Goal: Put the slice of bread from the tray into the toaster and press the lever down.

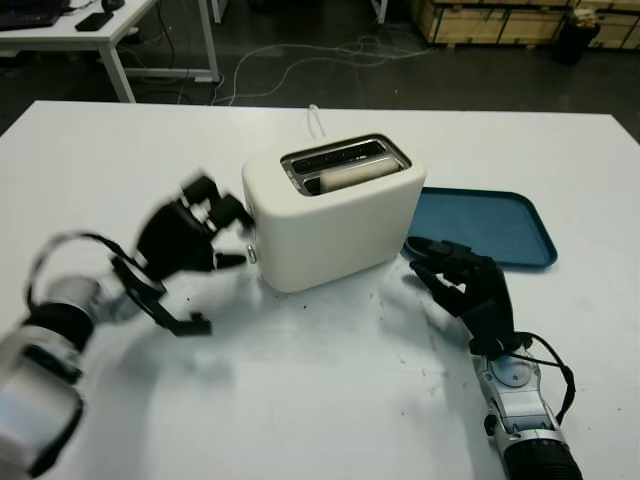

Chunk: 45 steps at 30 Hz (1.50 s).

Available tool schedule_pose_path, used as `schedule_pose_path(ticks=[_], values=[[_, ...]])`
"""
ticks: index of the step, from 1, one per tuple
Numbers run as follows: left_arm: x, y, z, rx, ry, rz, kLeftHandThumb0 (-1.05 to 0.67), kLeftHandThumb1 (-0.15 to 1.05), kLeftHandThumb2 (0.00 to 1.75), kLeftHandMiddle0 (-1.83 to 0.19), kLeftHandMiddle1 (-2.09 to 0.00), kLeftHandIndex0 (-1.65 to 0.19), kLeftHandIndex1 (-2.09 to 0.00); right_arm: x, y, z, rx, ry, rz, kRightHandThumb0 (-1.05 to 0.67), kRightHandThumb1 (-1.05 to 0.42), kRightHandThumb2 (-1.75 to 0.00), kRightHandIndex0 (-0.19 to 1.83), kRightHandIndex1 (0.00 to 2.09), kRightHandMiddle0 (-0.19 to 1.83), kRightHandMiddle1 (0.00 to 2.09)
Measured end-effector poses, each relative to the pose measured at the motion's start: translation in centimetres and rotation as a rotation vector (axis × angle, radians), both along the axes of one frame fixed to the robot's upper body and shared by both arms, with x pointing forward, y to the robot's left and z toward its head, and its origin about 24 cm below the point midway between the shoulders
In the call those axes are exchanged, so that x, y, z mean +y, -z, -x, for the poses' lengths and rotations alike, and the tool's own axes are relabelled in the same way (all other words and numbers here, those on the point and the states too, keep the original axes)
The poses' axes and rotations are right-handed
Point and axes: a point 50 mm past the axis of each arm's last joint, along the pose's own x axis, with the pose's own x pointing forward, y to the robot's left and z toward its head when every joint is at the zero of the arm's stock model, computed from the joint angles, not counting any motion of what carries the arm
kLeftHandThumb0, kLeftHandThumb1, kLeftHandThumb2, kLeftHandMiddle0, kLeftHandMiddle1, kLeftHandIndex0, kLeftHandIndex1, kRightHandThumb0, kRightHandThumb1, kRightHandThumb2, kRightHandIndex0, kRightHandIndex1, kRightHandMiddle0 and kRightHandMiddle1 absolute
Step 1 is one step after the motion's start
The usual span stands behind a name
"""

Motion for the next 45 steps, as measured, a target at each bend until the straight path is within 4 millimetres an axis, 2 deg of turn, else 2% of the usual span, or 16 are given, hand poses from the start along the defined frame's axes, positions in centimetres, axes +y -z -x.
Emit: schedule_pose_path(ticks=[3,6,18,27,33,45], values=[[-0.3,0.9,0.3,0.035,-0.063,0.072,-1.01,0.92,0.22,-0.82,-1.53,-0.83,-1.04,0.1,0.0,0.0,0.002,-0.004,0.008,-0.75,-0.92,-0.2,0.72,0.71,0.95,0.0],[-0.5,1.4,0.4,0.052,-0.094,0.131,-1.01,0.92,0.22,-0.8,-1.51,-0.85,-1.02,0.1,0.0,0.0,0.002,-0.004,0.009,-0.74,-0.92,-0.21,0.71,0.7,0.95,0.0],[-0.6,1.5,0.5,0.064,-0.108,0.161,-0.99,0.92,0.24,-0.71,-1.61,-0.77,-1.15,0.1,0.2,0.0,0.006,-0.004,0.006,-0.75,-0.92,-0.21,0.73,0.69,0.95,0.0],[0.0,1.3,0.5,0.066,-0.075,0.091,-0.96,0.92,0.28,-0.58,-1.74,-0.62,-1.33,0.2,0.2,0.0,0.006,-0.004,0.003,-0.73,-0.92,-0.21,0.73,0.69,0.95,0.0],[0.4,0.6,0.1,0.053,-0.042,0.025,-0.93,0.92,0.33,-0.52,-1.75,-0.48,-1.52,0.2,0.2,0.0,0.006,-0.005,0.003,-0.74,-0.92,-0.21,0.73,0.68,0.95,0.0],[0.0,-0.9,-0.9,-0.002,0.042,-0.102,-0.9,0.92,0.4,-0.5,-1.75,-0.27,-1.72,0.3,0.2,0.0,0.007,-0.007,0.003,-0.74,-0.92,-0.22,0.73,0.69,0.95,0.0]])
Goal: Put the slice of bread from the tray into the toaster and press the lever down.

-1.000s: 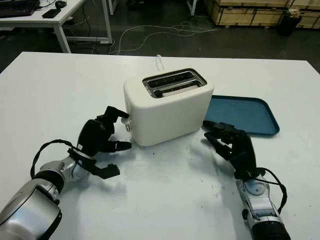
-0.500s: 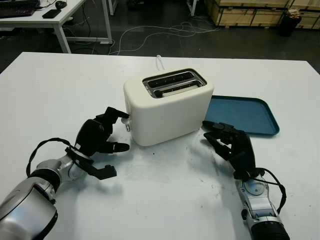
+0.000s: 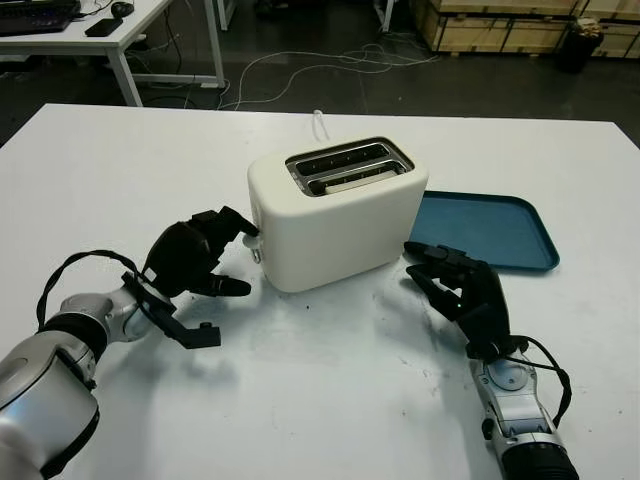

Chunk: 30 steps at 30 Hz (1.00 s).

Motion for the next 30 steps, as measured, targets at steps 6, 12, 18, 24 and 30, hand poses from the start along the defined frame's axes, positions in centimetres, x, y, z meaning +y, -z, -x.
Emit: schedule_pose_path(ticks=[6,12,18,24,30], values=[[-0.1,-0.5,-0.2,-0.015,0.02,-0.016,-0.88,0.92,0.4,-0.45,-1.75,-0.23,-1.74,-0.1,0.0,0.0,-0.001,0.003,0.002,-0.75,-0.92,-0.22,0.72,0.7,0.94,0.0],[-0.2,-0.8,-0.4,-0.016,0.04,-0.042,-0.88,0.92,0.42,-0.4,-1.75,-0.23,-1.73,-0.2,0.0,0.2,0.001,0.006,0.007,-0.74,-0.92,-0.22,0.72,0.72,0.94,0.0],[-0.4,-1.2,-0.4,-0.044,0.071,-0.071,-0.89,0.92,0.42,-0.34,-1.75,-0.17,-1.7,-0.5,0.0,0.9,-0.002,0.01,0.014,-0.73,-0.92,-0.21,0.72,0.74,0.94,0.0],[-0.5,0.4,0.0,-0.022,-0.063,0.027,-1.01,0.92,0.24,-0.78,-1.62,-0.81,-1.3,-0.9,0.2,1.6,0.006,0.014,0.026,-0.7,-0.92,-0.22,0.71,0.75,0.94,0.0],[-1.1,2.0,0.3,0.032,-0.163,0.14,-1.03,0.92,0.17,-0.86,-1.51,-0.95,-1.09,-1.1,0.2,1.7,0.009,0.016,0.039,-0.71,-0.92,-0.22,0.67,0.8,0.95,0.01]])
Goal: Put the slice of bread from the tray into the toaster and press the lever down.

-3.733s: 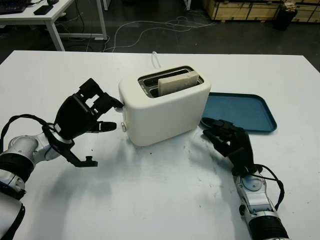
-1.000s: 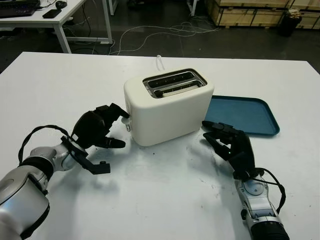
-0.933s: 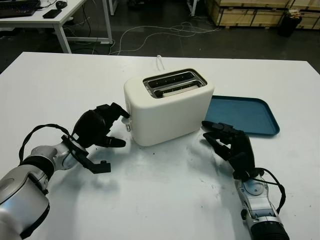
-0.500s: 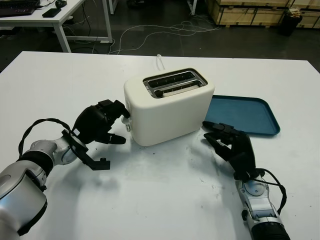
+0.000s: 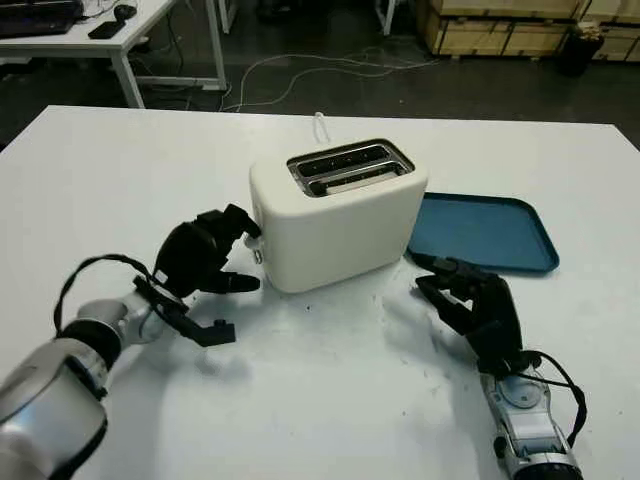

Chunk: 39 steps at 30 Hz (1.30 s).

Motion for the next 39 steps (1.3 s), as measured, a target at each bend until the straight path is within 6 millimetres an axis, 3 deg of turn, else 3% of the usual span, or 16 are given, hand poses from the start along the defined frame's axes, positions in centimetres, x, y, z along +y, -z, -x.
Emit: schedule_pose_path(ticks=[9,19,23,28,32,39], values=[[-0.1,0.1,0.0,0.008,-0.012,0.033,-1.04,0.92,0.19,-0.83,-1.49,-0.93,-1.13,-0.2,-0.1,0.0,0.001,-0.001,0.013,-0.71,-0.92,-0.22,0.66,0.82,0.94,0.0],[-0.1,0.1,0.1,0.009,-0.008,0.04,-1.01,0.92,0.25,-0.77,-1.72,-0.75,-1.37,0.0,-0.3,-0.4,-0.007,-0.008,0.012,-0.74,-0.92,-0.21,0.68,0.83,0.94,0.0],[0.0,-0.1,0.1,0.028,-0.004,0.098,-1.03,0.92,0.17,-0.85,-1.55,-0.83,-1.18,0.1,-0.5,-0.8,-0.014,-0.013,0.012,-0.74,-0.92,-0.23,0.67,0.84,0.94,0.0],[-0.3,-0.3,0.4,0.123,0.001,0.317,-1.02,0.92,0.14,-0.94,-1.23,-0.95,-0.88,0.2,-0.8,-1.4,-0.026,-0.017,0.011,-0.73,-0.92,-0.23,0.65,0.85,0.93,0.0],[-0.5,-1.4,-0.1,0.167,0.047,0.45,-1.0,0.92,0.13,-0.93,-1.19,-0.95,-0.82,0.3,-1.5,-2.2,-0.048,-0.024,0.019,-0.73,-0.92,-0.25,0.63,0.86,0.92,0.0],[0.5,-3.8,-1.0,0.151,0.087,0.455,-0.98,0.92,0.18,-0.87,-1.28,-0.9,-0.86,-0.3,-3.2,-3.3,-0.109,-0.048,0.068,-0.67,-0.92,-0.24,0.58,0.93,0.91,0.0]])
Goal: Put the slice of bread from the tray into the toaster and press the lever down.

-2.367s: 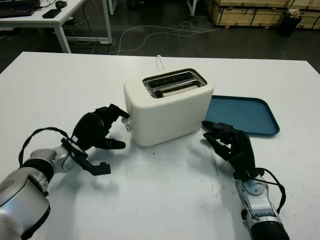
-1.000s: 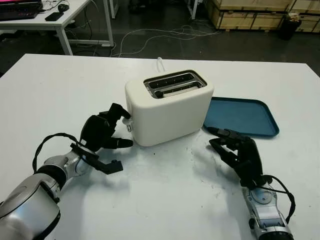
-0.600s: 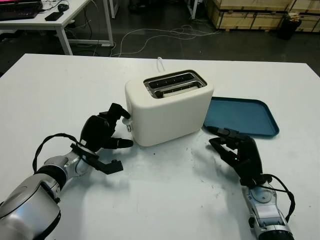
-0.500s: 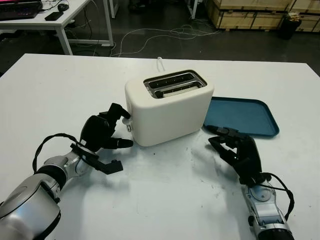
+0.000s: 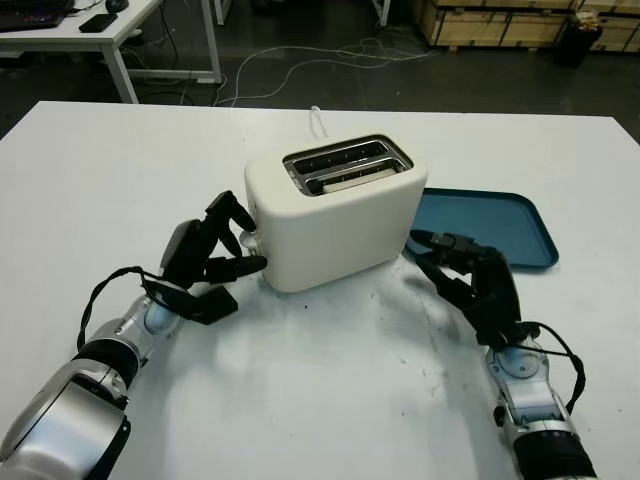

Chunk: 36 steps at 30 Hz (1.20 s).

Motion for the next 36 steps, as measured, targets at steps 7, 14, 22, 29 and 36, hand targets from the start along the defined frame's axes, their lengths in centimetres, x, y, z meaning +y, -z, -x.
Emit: schedule_pose_path(ticks=[7,14,22,29,36], values=[[0.8,-1.2,-0.3,-0.041,0.019,-0.124,-1.0,0.92,0.25,-0.71,-1.56,-0.71,-1.17,-1.0,-2.8,-1.0,-0.117,-0.041,0.059,-0.63,-0.92,-0.22,0.62,0.88,0.91,0.0],[0.9,-1.6,-0.3,-0.066,0.039,-0.185,-1.0,0.92,0.28,-0.62,-1.63,-0.62,-1.29,-1.3,-3.8,-1.5,-0.132,-0.065,0.094,-0.55,-0.92,-0.17,0.64,0.86,0.92,0.0],[1.3,-2.6,-0.4,-0.108,0.053,-0.241,-0.98,0.92,0.32,-0.51,-1.74,-0.48,-1.49,-1.4,-4.5,-1.7,-0.147,-0.083,0.11,-0.46,-0.92,-0.13,0.66,0.8,0.91,0.0],[1.9,-2.9,-0.4,-0.136,0.002,-0.22,-0.96,0.92,0.33,-0.51,-1.75,-0.4,-1.59,-1.4,-4.1,-1.7,-0.13,-0.08,0.105,-0.48,-0.92,-0.13,0.68,0.79,0.91,0.0],[2.5,-3.2,-0.4,-0.166,-0.065,-0.18,-0.95,0.92,0.35,-0.51,-1.75,-0.31,-1.64,-1.1,-3.2,-1.5,-0.113,-0.072,0.084,-0.54,-0.92,-0.14,0.69,0.79,0.93,0.01]])
